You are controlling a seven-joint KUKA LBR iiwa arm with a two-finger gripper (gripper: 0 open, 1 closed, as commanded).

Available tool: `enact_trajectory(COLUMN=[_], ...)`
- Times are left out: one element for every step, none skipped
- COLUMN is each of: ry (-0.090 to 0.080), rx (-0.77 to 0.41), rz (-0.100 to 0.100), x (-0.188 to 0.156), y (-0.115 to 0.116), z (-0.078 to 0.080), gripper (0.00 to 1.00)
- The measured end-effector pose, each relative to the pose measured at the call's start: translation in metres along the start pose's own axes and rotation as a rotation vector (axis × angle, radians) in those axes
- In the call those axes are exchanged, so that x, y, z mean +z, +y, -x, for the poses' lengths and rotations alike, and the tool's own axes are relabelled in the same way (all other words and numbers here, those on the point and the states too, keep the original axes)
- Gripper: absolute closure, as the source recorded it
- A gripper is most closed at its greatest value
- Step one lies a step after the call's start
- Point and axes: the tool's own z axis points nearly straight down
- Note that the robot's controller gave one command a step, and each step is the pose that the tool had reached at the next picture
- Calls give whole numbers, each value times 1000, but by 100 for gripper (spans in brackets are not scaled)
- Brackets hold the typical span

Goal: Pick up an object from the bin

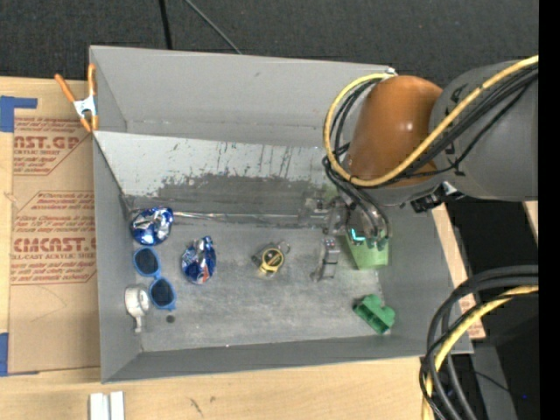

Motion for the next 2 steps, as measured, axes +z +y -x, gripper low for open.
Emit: enact_trajectory(ry=[-6, 4], rx=[29, -90], rz=[-4, 11], x=[13, 92], y=[-104, -127], z=[-13, -61], gripper=[0, 0])
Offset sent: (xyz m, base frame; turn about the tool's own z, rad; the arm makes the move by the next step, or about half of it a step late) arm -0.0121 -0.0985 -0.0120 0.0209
